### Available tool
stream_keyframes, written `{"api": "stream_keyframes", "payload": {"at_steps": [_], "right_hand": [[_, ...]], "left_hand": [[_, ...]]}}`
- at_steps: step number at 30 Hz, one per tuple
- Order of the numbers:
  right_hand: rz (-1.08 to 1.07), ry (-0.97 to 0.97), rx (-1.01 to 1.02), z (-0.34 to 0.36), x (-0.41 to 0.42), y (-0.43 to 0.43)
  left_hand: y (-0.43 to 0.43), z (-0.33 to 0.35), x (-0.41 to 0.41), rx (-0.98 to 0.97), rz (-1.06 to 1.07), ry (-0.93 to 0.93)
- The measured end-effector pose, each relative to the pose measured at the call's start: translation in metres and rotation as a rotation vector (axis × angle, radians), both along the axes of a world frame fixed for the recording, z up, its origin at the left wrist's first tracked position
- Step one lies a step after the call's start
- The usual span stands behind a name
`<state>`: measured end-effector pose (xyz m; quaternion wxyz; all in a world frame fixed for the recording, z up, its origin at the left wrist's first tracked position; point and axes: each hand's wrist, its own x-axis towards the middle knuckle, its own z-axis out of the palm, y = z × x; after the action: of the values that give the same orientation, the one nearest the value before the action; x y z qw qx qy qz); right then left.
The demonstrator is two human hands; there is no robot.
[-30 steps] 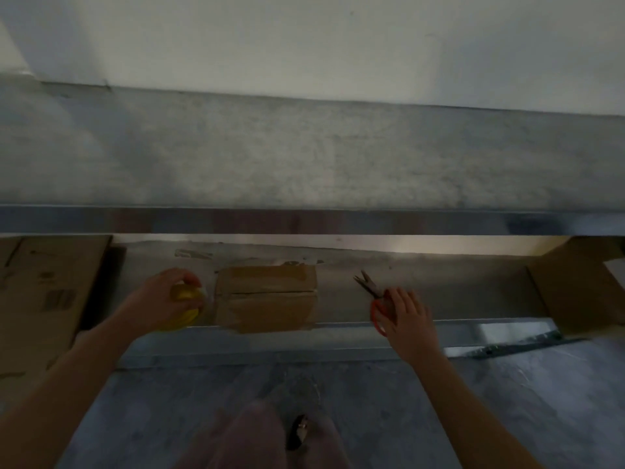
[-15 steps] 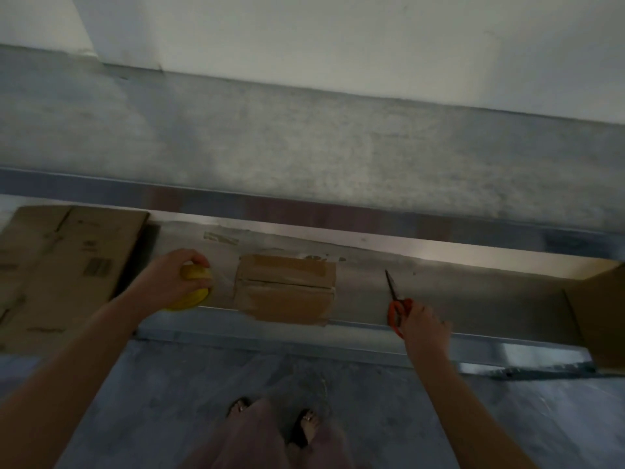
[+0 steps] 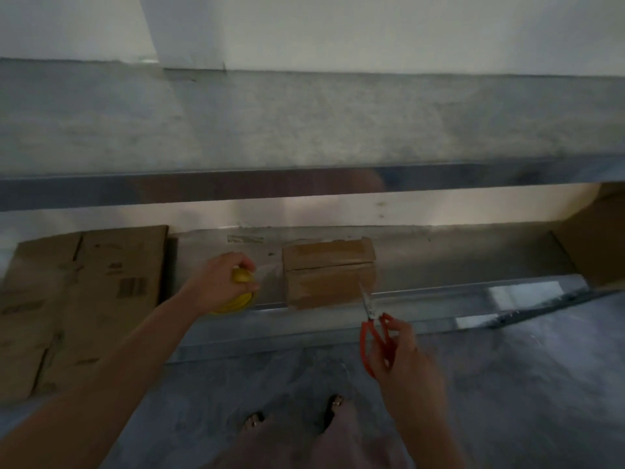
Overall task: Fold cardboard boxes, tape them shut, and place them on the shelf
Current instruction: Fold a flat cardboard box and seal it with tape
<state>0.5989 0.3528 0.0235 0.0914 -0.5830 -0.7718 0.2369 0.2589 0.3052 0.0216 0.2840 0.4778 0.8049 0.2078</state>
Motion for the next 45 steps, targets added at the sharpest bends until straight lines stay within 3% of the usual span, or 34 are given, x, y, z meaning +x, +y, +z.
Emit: {"api": "stream_keyframes", "payload": {"at_steps": [6, 13, 20, 34, 45], "right_hand": [[0.006, 0.208, -0.241, -0.012, -0.083, -0.077], [-0.064, 0.516, -0.635, -0.035, -0.125, -0.087], [-0.081, 0.571, -0.799, -0.024, -0.139, -0.073], [-0.193, 0.746, -0.916, -0.032, -0.159, -0.053], [-0.209, 0.656, -0.898, -0.041, -0.16, -0.006]], "left_hand": [[-0.008, -0.007, -0.009, 0.03, -0.064, -0.036], [-0.011, 0.002, -0.022, 0.079, -0.118, -0.02], [-0.008, 0.003, -0.035, 0.083, -0.144, -0.013], [0.0, -0.003, -0.041, 0.06, -0.21, 0.006], [0.004, -0.006, -0.037, 0.071, -0.118, -0.036]]}}
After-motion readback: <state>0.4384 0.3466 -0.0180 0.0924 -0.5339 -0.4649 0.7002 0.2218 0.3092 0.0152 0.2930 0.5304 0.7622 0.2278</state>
